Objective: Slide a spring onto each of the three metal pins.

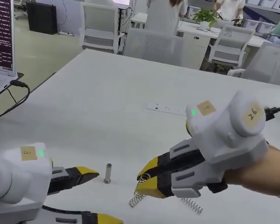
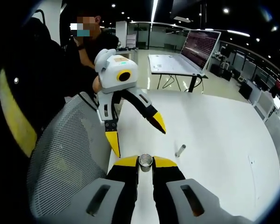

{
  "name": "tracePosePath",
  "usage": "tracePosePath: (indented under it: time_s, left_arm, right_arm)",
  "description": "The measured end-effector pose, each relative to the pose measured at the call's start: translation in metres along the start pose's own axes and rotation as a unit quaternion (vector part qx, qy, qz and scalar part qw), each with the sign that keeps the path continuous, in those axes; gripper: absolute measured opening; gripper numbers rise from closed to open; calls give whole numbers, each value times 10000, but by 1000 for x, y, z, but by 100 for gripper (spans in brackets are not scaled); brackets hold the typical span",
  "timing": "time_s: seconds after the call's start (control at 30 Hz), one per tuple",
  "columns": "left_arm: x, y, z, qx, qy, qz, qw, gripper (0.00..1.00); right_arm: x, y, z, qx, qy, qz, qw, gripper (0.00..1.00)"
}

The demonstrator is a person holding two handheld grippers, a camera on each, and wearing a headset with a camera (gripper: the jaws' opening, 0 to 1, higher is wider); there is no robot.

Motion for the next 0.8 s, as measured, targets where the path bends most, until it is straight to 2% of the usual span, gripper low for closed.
tracePosePath:
  time_s: [0.43, 0.63, 0.8]
  left_arm:
    - [-13, 9, 12, 72, -440, 80, 9990, 87]
    - [-16, 10, 14, 74, -504, 67, 9987, 90]
    - [-17, 12, 13, 210, -521, 150, 9983, 91]
  right_arm:
    - [2, -4, -7, -28, 79, -109, 9999, 8]
    - [4, -7, -14, -29, 143, -162, 9998, 8]
    - [5, -10, -21, -37, 221, -186, 9996, 8]
Point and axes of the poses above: the centre of the closed fingertips' face, and the gripper's own axes: x roughly forward along the fingers, z roughly to its left, y roughly out of its underside, the point moved 2 cm from there along -x, roughly backward along the fingers, and after that the axes turned 12 degrees about -z, right-handed, at the moved point
